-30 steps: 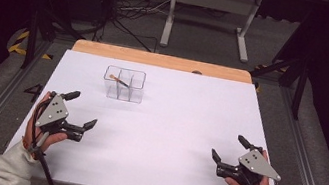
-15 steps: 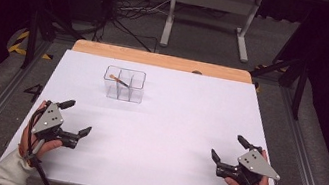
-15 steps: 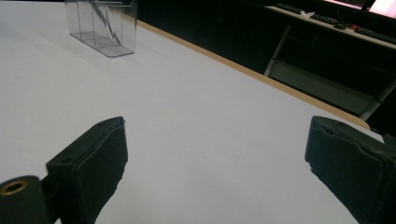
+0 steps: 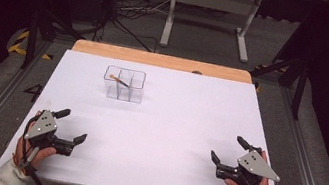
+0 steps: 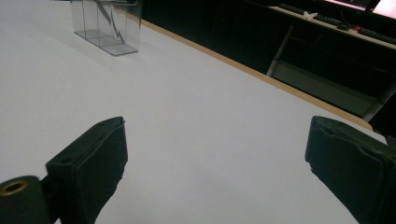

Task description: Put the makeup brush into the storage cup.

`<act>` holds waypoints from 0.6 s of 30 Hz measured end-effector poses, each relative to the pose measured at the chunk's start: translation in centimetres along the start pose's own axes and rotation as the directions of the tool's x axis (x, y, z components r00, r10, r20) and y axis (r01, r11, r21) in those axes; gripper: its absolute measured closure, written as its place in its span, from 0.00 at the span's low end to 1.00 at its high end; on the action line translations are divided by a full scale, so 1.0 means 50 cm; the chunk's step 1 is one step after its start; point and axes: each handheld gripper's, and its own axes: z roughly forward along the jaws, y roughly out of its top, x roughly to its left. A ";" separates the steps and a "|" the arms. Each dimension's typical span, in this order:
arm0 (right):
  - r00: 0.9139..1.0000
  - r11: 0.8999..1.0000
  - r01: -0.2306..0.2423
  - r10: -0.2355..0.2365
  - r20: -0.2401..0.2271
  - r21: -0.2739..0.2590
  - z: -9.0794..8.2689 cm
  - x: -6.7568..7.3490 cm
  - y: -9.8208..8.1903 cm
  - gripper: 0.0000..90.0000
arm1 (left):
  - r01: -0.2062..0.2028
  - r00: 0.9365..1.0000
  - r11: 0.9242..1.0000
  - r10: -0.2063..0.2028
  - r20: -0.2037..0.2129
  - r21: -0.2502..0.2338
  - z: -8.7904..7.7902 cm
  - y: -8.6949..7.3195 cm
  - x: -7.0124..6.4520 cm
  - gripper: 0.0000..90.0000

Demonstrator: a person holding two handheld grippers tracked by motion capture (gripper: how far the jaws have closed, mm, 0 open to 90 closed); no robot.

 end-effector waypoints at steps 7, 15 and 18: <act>1.000 1.000 0.017 -0.017 0.002 -0.009 -0.003 0.006 0.005 0.07 | 0.012 1.000 0.999 -0.012 -0.013 -0.033 -0.011 0.001 0.002 0.02; 1.000 1.000 0.020 -0.020 -0.002 -0.002 -0.002 0.006 0.004 0.08 | 0.009 1.000 0.999 -0.010 -0.025 -0.038 -0.009 0.002 0.003 0.02; 1.000 1.000 0.007 -0.007 0.000 -0.004 -0.003 0.002 0.003 0.08 | 0.021 0.999 0.999 -0.022 -0.027 -0.042 -0.010 0.002 0.005 0.02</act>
